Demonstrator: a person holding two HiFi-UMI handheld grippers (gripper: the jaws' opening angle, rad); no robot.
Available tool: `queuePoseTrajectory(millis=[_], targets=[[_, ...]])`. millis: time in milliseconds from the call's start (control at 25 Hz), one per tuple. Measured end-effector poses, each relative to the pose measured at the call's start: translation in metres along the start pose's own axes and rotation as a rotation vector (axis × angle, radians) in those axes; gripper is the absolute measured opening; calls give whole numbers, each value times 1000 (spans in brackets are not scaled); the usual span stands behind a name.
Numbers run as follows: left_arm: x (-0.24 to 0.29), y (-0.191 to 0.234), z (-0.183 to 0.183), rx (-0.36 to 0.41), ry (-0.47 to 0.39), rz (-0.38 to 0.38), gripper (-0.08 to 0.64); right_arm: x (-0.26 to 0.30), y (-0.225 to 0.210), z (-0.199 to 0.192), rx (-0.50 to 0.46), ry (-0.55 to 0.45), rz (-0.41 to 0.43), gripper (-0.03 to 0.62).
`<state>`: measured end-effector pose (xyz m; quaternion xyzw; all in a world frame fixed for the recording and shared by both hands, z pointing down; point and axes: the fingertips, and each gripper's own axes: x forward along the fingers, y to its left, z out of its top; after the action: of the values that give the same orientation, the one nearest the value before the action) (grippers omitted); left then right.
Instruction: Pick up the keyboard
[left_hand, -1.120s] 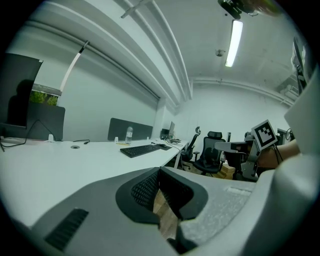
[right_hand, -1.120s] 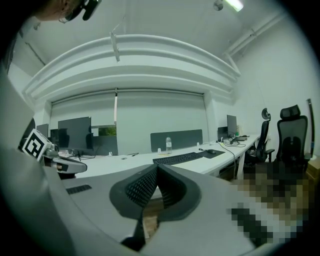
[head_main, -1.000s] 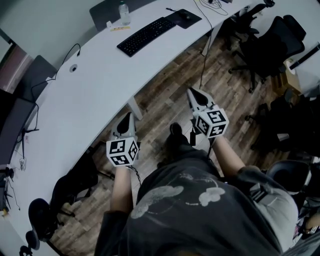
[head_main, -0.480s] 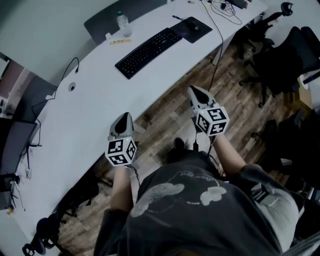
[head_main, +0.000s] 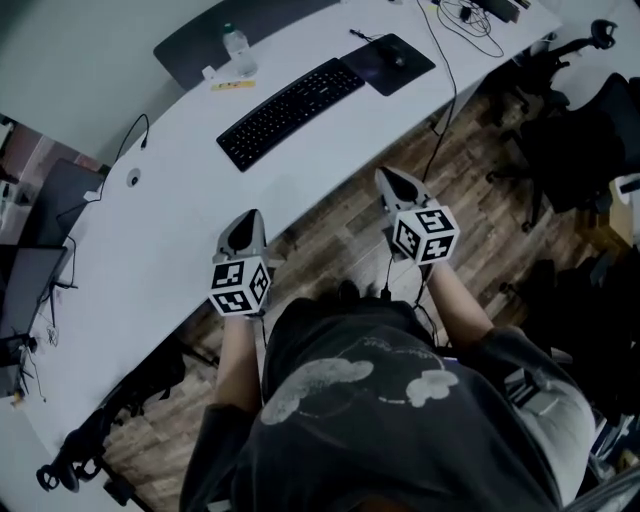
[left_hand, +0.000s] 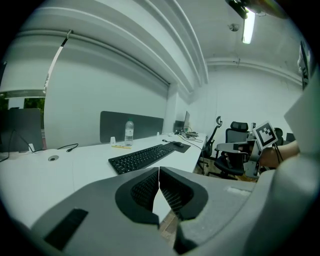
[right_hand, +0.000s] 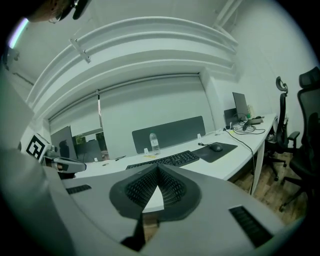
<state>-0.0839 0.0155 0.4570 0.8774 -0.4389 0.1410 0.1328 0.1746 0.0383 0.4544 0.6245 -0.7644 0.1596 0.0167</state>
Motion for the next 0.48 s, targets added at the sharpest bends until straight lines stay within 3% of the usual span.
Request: queuePoseTrajectory(millis=[280,400,480], targets=[[26,13,3,37,55,25,5,32,-18,6,26,12,11,-11],[45,18,4,87,80,17,6,45,-24,6,35,20,4,-11],[61,22,5,104,96,-1,42,58,-27,6,30,33,-1,-11]])
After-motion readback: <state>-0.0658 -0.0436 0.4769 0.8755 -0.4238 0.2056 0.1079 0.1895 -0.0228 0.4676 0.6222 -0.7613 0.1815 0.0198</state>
